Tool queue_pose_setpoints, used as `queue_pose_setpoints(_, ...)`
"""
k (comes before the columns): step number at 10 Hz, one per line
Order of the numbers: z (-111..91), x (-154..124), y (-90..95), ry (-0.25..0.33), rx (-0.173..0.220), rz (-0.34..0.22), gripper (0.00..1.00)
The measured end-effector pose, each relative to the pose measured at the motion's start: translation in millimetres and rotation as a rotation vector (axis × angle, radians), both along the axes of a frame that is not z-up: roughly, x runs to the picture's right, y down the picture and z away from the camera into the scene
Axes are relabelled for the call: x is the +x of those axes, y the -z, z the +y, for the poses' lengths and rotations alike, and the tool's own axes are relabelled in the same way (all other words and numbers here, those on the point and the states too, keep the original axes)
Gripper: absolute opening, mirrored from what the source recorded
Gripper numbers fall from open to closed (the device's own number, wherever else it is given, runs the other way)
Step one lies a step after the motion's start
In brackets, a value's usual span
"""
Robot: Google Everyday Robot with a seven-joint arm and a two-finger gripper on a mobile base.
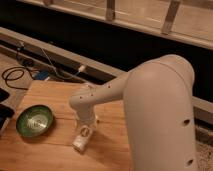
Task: Place the bottle in the ceramic bowl
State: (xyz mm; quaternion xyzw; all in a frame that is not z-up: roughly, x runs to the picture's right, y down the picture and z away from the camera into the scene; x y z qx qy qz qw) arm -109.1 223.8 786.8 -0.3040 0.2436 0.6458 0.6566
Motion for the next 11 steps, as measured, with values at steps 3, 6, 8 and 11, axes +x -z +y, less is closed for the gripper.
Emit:
queue_pose_setpoints(3, 10.4, 1.0, -7.2, -0.001, -0.006, -0.022, 0.51)
queue_pose_setpoints(6, 2.2, -0.6, 5.5, 0.011, 0.039, -0.056, 0.22)
queue_pose_setpoints(8, -1.2, -3.1, 9.8, 0.010, 0.057, -0.073, 0.04)
queue_pose_setpoints(11, -10.7, 3.2, 12.7, -0.001, 0.082, -0.085, 0.00)
